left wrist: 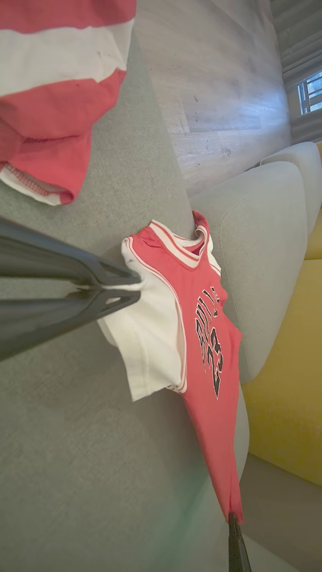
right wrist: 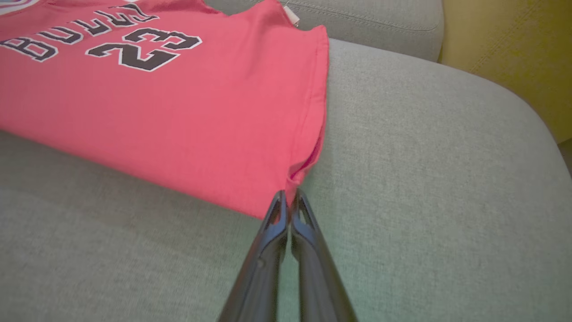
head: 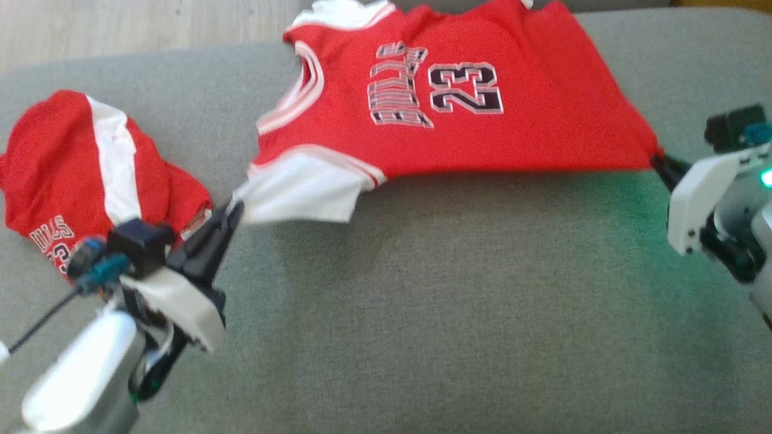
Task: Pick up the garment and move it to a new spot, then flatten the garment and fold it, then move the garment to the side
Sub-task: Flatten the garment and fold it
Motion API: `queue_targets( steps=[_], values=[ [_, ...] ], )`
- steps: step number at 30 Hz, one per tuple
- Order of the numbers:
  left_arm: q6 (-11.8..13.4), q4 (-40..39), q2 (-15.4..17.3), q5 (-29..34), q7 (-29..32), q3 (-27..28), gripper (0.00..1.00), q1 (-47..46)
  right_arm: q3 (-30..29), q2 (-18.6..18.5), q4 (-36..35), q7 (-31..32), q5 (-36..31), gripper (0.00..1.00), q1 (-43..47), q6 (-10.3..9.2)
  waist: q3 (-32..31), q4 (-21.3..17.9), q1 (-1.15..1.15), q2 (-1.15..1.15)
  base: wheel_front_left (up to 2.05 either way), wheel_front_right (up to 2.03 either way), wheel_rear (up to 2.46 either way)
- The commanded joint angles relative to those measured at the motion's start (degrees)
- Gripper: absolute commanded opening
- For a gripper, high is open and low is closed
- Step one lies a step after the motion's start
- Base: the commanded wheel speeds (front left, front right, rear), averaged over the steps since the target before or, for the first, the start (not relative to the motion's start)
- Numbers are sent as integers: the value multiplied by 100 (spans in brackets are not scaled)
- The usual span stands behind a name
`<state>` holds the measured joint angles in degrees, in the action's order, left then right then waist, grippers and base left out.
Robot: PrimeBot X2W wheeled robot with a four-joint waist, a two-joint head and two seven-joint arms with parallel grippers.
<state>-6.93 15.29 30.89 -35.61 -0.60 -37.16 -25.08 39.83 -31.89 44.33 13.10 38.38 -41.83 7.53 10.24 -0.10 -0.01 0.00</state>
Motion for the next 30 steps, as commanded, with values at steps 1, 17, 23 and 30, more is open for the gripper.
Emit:
queue_targets(
  steps=[1, 17, 23, 30],
  values=[
    [98, -350, 350, -92, 113, 235, 0, -24, 102, -309, -235, 91, 165, 0, 153, -4, -151, 1, 1, 0, 0, 0, 0],
    [445, -2056, 981, -1121, 1036, 216, 0, 1575, 545, -1259, -1623, 1363, 1411, 0, 1193, -4, -873, -72, 1, 0, 0, 0, 0],
    [565, -2542, 1134, -1185, 1232, 217, 0, 1692, 376, -1642, -2244, 1632, 1629, 0, 1475, -4, -781, -37, 1, 0, 0, 0, 0],
    [613, -2423, 1113, -888, 1203, 295, 0, 1206, 18, -1541, -2424, 1727, 1448, 0, 1328, -4, -507, -56, 1, 0, 0, 0, 0]
  ],
)
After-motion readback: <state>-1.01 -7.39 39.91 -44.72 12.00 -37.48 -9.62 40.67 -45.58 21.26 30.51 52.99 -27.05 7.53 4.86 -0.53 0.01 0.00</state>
